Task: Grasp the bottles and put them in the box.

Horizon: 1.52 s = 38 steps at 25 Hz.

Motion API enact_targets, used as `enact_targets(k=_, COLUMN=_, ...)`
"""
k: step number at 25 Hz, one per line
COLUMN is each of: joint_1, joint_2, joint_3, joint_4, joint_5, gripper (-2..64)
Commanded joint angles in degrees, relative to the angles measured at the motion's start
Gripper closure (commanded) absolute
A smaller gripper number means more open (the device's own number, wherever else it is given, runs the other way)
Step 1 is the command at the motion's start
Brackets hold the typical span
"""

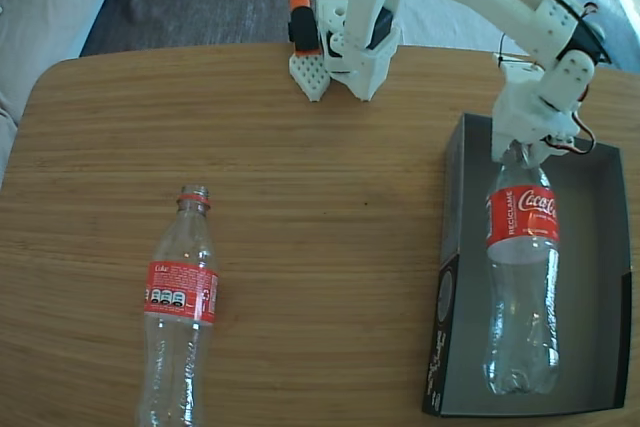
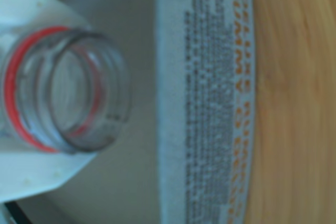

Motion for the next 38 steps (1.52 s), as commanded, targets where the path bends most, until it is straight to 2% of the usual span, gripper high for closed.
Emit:
enact_targets(k=1, joint_1=0.0, joint_2=1.1, joint_3=-0.5, joint_4=-0.2, joint_5=0.2, gripper=61.3)
enact_targets(k=3, joint_1=0.0, joint_2=1.1, joint_3=-0.5, joint_4=-0.4, joint_5=0.2, gripper=60.5)
enact_targets(k=4, joint_1=0.1, joint_2=1.1, joint_3=-0.5, joint_4=-0.4, joint_5=0.2, gripper=57.5)
enact_targets(k=9, joint_1=0.7, joint_2=1.9, joint_3=-0.4, joint_4=-0.4, joint_5=2.2, gripper=33.0)
enact_targets(k=12, joint_1=1.4, joint_2=1.9, joint_3=-0.5, joint_4=-0.4, joint_5=2.1, gripper=27.4)
enact_targets(k=16, joint_1=2.7, joint_2=2.0, joint_3=-2.1, joint_4=-0.4, joint_5=1.6, gripper=27.5)
enact_targets(k=20, joint_1=7.9, joint_2=2.1, joint_3=-8.8, joint_4=0.6, joint_5=1.5, gripper=27.5)
enact_targets(k=25, joint_1=16.3, joint_2=2.1, joint_3=-19.6, joint_4=5.8, joint_5=1.0, gripper=27.5)
enact_targets(k=32, joint_1=29.4, joint_2=2.1, joint_3=-26.6, joint_4=16.3, joint_5=-17.2, gripper=27.5)
enact_targets(k=38, joint_1=41.6, joint_2=2.1, joint_3=-27.0, joint_4=19.1, joint_5=-32.3, gripper=27.5)
